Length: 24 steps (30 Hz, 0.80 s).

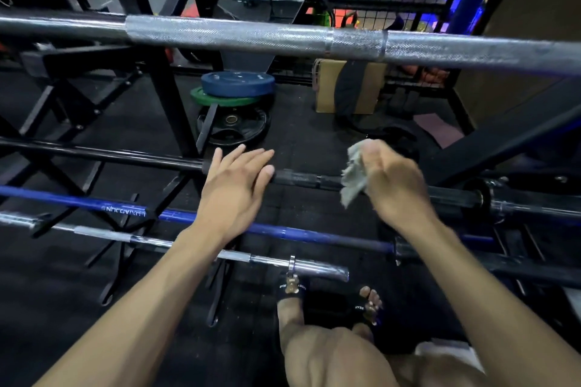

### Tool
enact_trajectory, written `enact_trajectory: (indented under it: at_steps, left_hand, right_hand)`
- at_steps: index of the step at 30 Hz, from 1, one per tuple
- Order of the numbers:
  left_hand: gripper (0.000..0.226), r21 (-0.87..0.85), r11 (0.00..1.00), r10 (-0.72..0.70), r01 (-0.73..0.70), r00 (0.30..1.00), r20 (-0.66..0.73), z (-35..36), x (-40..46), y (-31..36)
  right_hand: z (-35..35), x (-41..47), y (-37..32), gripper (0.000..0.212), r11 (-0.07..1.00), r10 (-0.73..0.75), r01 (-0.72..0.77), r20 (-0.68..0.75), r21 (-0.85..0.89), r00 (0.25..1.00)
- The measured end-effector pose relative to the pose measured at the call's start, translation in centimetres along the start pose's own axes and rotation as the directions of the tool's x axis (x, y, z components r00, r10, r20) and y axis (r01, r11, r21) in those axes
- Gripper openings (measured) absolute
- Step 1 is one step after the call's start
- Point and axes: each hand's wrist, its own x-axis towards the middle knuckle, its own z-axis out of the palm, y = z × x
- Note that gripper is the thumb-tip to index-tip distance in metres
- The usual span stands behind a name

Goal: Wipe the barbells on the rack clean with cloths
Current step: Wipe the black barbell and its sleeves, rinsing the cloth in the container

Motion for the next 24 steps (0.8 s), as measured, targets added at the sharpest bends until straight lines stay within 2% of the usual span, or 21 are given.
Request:
enact_trajectory:
  at_steps: [3,7,10,13,15,18,20,22,24]
  left_hand:
    - [0.037,-0.030,0.999,0.045,-0.045,0.999,-0.026,0.9,1.5,1.1]
    - [0.043,0.035,0.999,0.038,-0.036,0.997,-0.063,2.4,1.9,1.3]
    - [0.043,0.055,0.997,0.061,-0.055,0.991,-0.118,2.8,1.7,1.4]
    - [0.041,0.057,0.997,0.058,-0.050,0.987,-0.151,2.9,1.6,1.3]
    - [0.039,0.046,0.998,0.053,-0.046,0.984,-0.169,3.1,1.6,1.5]
    - [0.036,0.042,0.999,0.039,-0.032,0.981,-0.191,3.1,1.5,1.8]
    - [0.035,0.028,0.999,0.024,-0.019,0.981,-0.192,3.0,1.5,2.3]
    - [0.035,0.000,1.000,0.017,-0.018,0.988,-0.156,3.2,1.9,3.6]
    - [0.036,0.011,0.998,0.068,-0.067,0.994,-0.091,4.1,2.2,5.2]
  right_hand:
    - [-2.8,-1.0,2.1,0.042,0.999,-0.046,0.046,-0.050,0.003,0.998]
    - [-3.6,-1.1,4.0,0.043,0.999,0.022,-0.024,-0.056,-0.040,0.998]
    - [-2.5,-0.9,3.9,0.042,0.994,-0.002,0.009,0.068,-0.105,0.998]
    - [-2.3,-1.1,3.9,0.037,0.978,-0.069,0.114,0.247,-0.174,0.967]
    - [-3.2,-1.4,4.9,0.042,0.950,-0.123,0.193,0.276,-0.246,0.953]
    - [-4.6,-1.8,7.8,0.053,0.918,-0.126,0.212,0.261,-0.334,0.957]
    - [-4.8,-1.9,9.3,0.051,0.888,-0.116,0.202,0.223,-0.412,0.968]
    - [-3.9,-1.8,9.1,0.054,0.847,-0.190,0.249,0.170,-0.470,0.967]
    - [-2.0,-1.3,7.3,0.057,0.816,-0.288,0.322,0.147,-0.479,0.946]
